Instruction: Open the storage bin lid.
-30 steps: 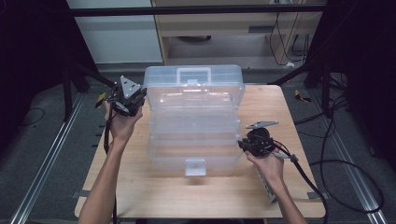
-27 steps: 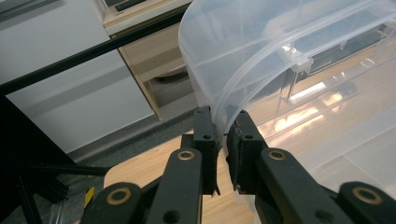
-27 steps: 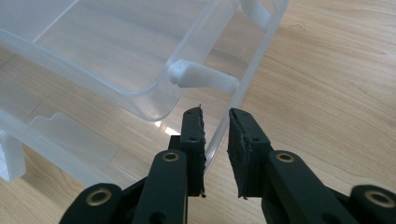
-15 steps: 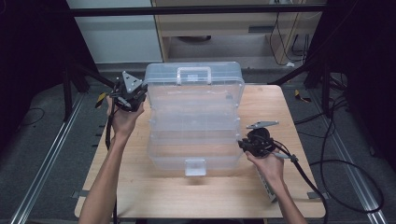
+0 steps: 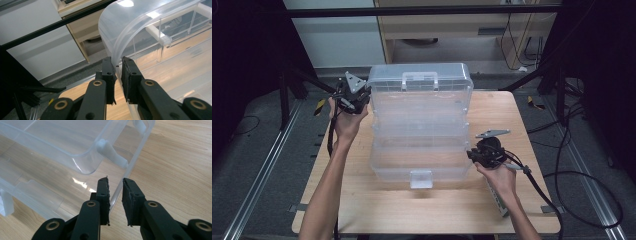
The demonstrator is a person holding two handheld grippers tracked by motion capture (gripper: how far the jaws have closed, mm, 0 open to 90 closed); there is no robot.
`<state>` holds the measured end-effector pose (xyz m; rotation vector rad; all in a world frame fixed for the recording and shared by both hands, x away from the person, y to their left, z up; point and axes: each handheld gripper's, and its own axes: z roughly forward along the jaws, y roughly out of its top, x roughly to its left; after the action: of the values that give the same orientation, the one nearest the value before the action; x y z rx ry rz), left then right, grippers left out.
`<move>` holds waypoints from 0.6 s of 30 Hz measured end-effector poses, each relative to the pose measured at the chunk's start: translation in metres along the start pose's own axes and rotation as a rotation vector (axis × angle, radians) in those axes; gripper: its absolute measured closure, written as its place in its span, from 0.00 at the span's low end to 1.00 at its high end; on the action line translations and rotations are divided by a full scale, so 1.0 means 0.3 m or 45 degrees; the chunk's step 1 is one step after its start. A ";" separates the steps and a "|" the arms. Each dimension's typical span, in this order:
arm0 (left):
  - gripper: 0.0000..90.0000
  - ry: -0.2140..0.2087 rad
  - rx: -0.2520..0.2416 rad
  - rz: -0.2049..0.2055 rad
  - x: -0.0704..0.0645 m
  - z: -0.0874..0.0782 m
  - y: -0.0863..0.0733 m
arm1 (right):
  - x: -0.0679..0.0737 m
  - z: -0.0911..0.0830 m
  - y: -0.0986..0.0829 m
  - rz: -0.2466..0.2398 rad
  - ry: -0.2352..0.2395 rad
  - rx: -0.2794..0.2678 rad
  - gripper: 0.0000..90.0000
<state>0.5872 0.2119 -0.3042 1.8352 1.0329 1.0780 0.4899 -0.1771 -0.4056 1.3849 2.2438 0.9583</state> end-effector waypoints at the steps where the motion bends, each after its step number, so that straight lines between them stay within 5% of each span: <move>1: 0.89 -0.001 0.001 -0.006 0.002 0.007 0.003 | 0.000 0.000 0.000 -0.001 0.000 0.001 0.84; 18: 0.89 0.012 0.018 -0.030 0.015 0.069 0.023 | -0.003 0.000 0.001 -0.005 0.009 0.005 0.84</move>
<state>0.6093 0.2091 -0.3042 1.8266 1.0673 1.0689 0.4906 -0.1777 -0.4054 1.3802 2.2536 0.9596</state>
